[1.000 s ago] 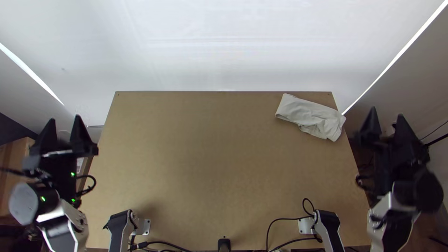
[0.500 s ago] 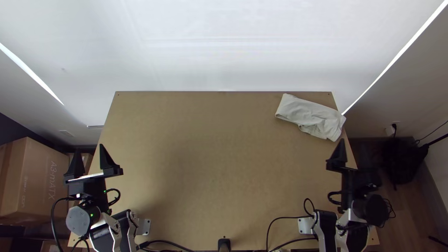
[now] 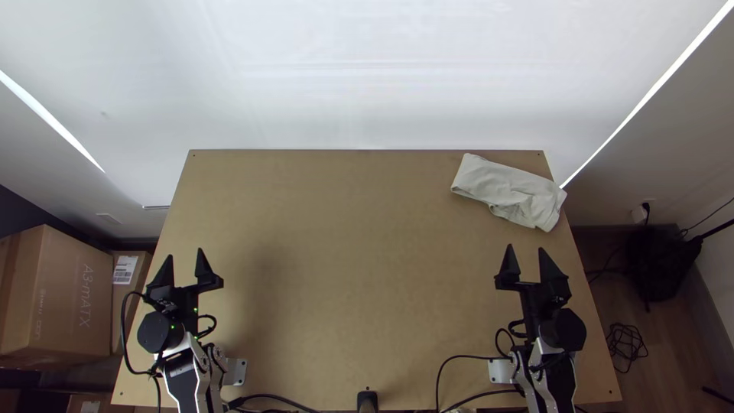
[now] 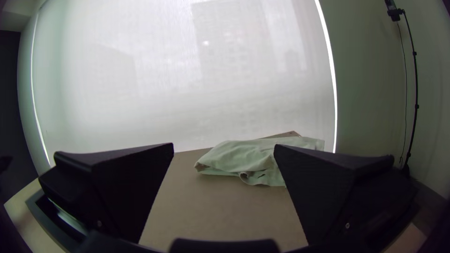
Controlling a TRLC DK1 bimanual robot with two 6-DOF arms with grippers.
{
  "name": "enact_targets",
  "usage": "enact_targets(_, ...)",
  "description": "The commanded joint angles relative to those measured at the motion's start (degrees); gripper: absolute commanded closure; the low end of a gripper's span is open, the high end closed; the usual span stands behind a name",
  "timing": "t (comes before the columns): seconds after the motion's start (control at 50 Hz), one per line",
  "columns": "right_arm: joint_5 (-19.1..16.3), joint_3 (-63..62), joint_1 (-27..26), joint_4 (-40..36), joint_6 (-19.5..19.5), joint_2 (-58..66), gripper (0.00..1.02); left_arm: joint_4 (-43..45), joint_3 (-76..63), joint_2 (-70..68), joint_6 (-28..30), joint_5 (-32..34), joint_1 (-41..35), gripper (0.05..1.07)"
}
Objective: Fold the t-shirt
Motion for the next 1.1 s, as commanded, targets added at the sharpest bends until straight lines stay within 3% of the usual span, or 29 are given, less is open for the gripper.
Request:
enact_targets(0.0, 0.61, -1.29, -0.80, -1.06, -0.26, -0.45, 0.04, -1.16, -2.11, -0.03, 0.98, -0.29, -0.52, 0.10)
enact_targets(0.16, 0.70, -0.41, -2.12, -9.50, -1.49, -0.19, 0.03, -1.25, -2.11, -0.12, 1.15, -0.91, -0.25, 0.10)
enact_targets(1.08, 0.70, -0.41, -2.56, -9.59, -1.49, -0.10, 0.04, -1.34, -2.11, -0.12, 1.07, -0.91, -0.34, 0.10)
